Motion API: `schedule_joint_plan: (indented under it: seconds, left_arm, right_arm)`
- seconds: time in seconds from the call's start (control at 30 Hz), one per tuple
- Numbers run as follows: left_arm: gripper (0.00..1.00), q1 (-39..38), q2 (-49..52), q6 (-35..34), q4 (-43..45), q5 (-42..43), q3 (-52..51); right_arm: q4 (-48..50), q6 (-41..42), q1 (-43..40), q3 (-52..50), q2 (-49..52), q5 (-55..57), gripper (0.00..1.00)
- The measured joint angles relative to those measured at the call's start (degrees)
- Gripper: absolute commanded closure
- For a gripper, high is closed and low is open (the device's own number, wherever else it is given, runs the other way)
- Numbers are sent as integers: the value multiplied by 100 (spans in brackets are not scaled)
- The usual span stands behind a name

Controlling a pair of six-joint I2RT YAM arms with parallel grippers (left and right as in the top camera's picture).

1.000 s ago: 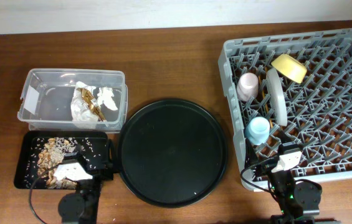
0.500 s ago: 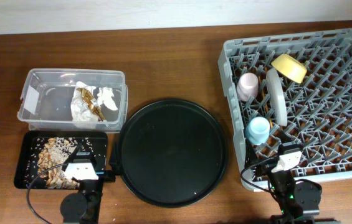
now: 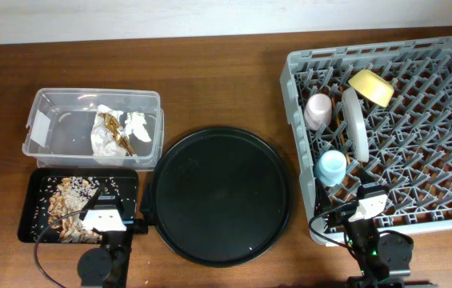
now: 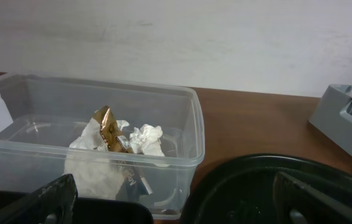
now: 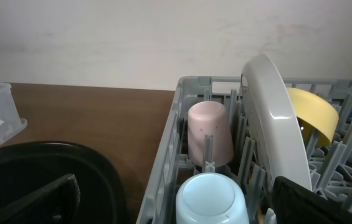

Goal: Sort waste into correct bins and load items into the dishwasher rack

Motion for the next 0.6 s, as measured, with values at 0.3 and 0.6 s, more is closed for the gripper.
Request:
schedule_joint_plan:
  seconds: [0.3,0.6]
  left_arm:
    - [1,0,0,0,-2,0,0]
    - [1,0,0,0,0,0,0]
  right_arm:
    - [0,-2,0,0,0,0,1]
    - [0,-2,0,0,0,0,1]
